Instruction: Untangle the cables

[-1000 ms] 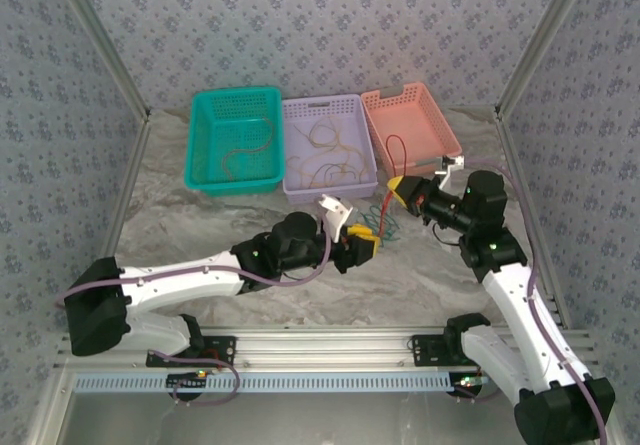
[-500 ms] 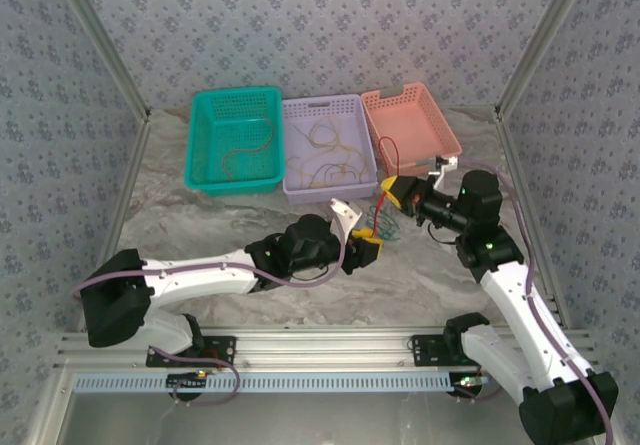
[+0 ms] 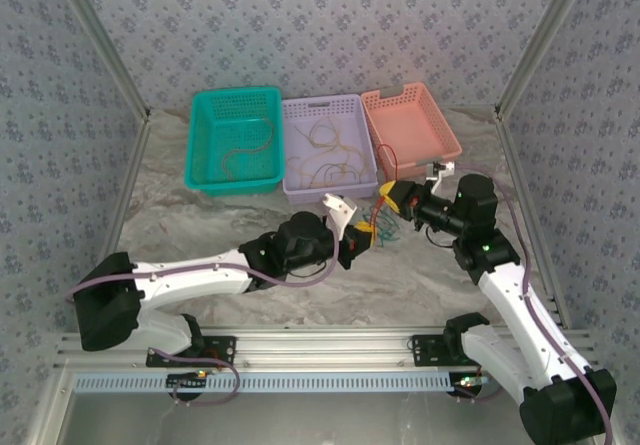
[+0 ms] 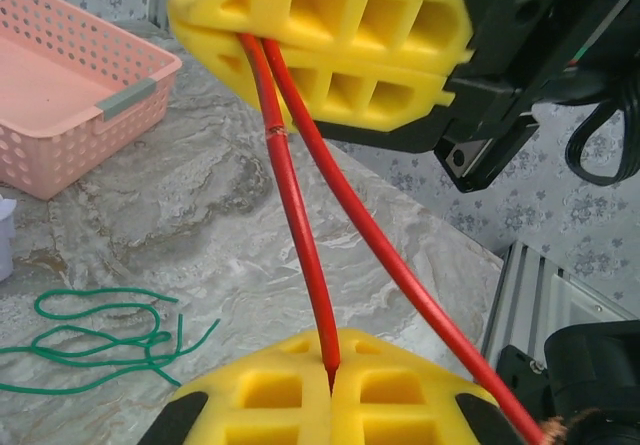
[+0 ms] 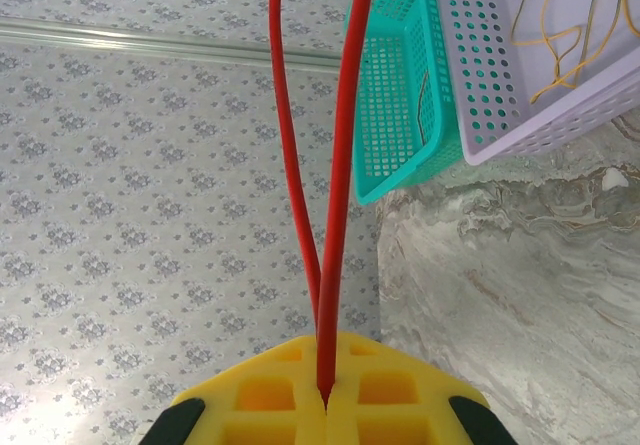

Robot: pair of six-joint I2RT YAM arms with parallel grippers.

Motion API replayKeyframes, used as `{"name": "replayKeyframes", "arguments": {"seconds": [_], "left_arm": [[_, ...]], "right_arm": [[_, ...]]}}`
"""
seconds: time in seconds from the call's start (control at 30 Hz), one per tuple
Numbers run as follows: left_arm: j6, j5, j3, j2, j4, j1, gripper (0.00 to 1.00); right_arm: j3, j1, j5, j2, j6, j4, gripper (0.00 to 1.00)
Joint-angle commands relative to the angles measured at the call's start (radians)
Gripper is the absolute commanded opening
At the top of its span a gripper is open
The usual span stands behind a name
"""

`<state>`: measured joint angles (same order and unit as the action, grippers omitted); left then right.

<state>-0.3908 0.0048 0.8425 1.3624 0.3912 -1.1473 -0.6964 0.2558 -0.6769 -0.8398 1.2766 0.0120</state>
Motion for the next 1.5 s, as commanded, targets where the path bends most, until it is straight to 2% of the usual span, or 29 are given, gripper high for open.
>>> {"name": "replayKeyframes", "arguments": {"seconds": [0.0, 0.27, 0.3, 0.37, 0.47, 0.57, 0.73, 0.93, 1.0, 1.1, 1.27, 1.33, 1.47], "left_arm": [[0.019, -0.034, -0.004, -0.062, -0.042, 0.008, 0.0], [0.043, -0.035, -0.009, -0.117, -0.138, 0.023, 0.0], [0.043, -0.034, -0.005, -0.115, -0.149, 0.026, 0.0], [0.041, -0.024, 0.003, -0.111, -0.164, 0.03, 0.0], [0.035, -0.014, 0.003, -0.108, -0.163, 0.032, 0.0], [0.02, -0.013, -0.003, -0.11, -0.152, 0.039, 0.0], [-0.014, 0.004, -0.027, -0.126, -0.119, 0.065, 0.0], [-0.018, 0.017, -0.028, -0.138, -0.132, 0.076, 0.0], [-0.022, 0.017, -0.029, -0.138, -0.137, 0.082, 0.0], [-0.027, 0.015, -0.033, -0.138, -0.139, 0.09, 0.0], [-0.04, 0.035, -0.03, -0.143, -0.142, 0.104, 0.0], [-0.043, 0.043, -0.018, -0.147, -0.161, 0.108, 0.0], [-0.061, 0.071, 0.017, -0.16, -0.222, 0.119, 0.0]], "right_arm": [[-0.007, -0.004, -0.014, 0.009, 0.006, 0.013, 0.0], [-0.036, -0.009, -0.032, -0.01, -0.042, -0.02, 0.0], [-0.05, -0.01, -0.028, -0.011, -0.072, -0.05, 0.03], [-0.08, -0.009, -0.015, -0.001, -0.126, -0.109, 0.22], [-0.11, -0.008, -0.009, 0.011, -0.186, -0.175, 0.42], [-0.11, -0.005, -0.001, 0.032, -0.216, -0.206, 0.52], [-0.076, 0.02, 0.02, 0.064, -0.266, -0.258, 0.55], [0.028, 0.051, 0.042, 0.07, -0.212, -0.15, 0.53], [0.019, 0.082, 0.091, 0.088, -0.224, -0.182, 0.54], [-0.021, 0.136, 0.206, 0.13, -0.297, -0.327, 0.57], [0.007, 0.239, 0.436, 0.178, -0.432, -0.495, 0.58], [0.062, 0.275, 0.497, 0.184, -0.464, -0.483, 0.58], [0.184, 0.345, 0.546, 0.157, -0.508, -0.337, 0.58]]}}
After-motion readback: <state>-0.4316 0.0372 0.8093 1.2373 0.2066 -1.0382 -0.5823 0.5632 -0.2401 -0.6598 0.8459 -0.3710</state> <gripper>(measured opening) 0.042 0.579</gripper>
